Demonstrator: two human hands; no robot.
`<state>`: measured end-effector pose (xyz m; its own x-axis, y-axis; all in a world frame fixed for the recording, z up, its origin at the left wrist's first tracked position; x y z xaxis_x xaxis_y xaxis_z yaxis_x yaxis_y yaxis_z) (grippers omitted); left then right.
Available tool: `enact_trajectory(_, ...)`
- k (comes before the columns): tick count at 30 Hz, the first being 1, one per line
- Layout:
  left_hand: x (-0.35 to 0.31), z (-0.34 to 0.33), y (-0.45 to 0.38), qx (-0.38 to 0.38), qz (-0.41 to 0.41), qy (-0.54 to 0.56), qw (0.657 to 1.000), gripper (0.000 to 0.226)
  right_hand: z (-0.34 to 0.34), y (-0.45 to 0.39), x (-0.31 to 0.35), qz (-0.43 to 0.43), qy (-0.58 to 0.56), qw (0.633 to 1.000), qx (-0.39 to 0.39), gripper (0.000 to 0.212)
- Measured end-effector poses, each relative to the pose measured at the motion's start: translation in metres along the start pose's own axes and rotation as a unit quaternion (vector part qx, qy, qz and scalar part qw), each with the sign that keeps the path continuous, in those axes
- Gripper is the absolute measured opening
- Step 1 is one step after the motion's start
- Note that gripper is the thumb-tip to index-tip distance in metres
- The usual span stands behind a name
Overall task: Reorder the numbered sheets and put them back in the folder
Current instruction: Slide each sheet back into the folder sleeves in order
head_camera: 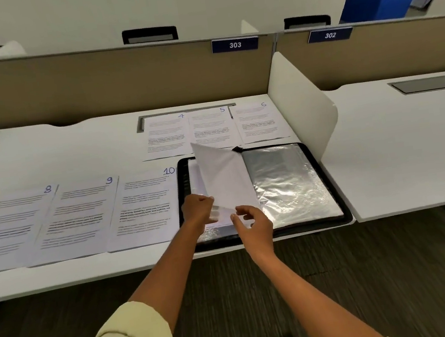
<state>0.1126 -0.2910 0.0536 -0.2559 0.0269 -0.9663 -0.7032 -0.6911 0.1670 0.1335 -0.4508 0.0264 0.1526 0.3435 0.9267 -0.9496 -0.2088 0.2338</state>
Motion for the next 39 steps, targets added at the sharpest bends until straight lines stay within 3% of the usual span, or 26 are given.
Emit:
enact_trajectory(6,0.042,0.023,-0.003,-0.010,0.037,-0.029,0.999,0.019,0.000,-0.003,-0.021,-0.028,0.092,0.995,0.018,0.044)
enact_trajectory(10,0.061,0.035,-0.003,-0.025,0.045,-0.025,0.998,0.031,0.006,-0.003,-0.033,-0.036,0.131,0.991,0.007,0.045)
enact_trajectory(23,0.072,0.040,-0.005,-0.039,0.044,0.011,0.998,0.035,0.008,-0.009,-0.050,-0.056,0.196,0.979,-0.028,0.047)
enact_trajectory(29,0.092,0.050,-0.016,0.018,0.066,-0.007,0.998,0.021,0.000,-0.037,-0.049,-0.038,0.216,0.975,-0.024,0.045)
enact_trajectory(35,0.097,0.064,-0.038,0.124,0.068,-0.034,0.989,0.028,-0.019,-0.077,-0.053,-0.023,0.264,0.964,-0.014,0.048)
enact_trajectory(37,0.094,0.067,-0.047,0.131,0.039,-0.074,0.988,0.021,-0.026,-0.087,-0.056,-0.007,0.296,0.955,0.001,0.052)
enact_trajectory(39,0.088,0.068,-0.059,0.093,-0.065,-0.179,0.977,0.010,-0.031,-0.097,-0.059,0.008,0.336,0.942,0.006,0.053)
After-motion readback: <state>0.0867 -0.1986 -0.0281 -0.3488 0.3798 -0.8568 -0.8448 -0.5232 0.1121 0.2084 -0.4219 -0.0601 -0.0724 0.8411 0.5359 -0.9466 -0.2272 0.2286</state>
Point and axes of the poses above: each hand's wrist, its own y-axis away from the middle knuckle, its own z-axis out of the back of the hand, x = y × z, the point moved 2 cm from there along -y, towards the middle knuckle, and after that the axes turned 15 degrees about -z, right-handed, at the moved point
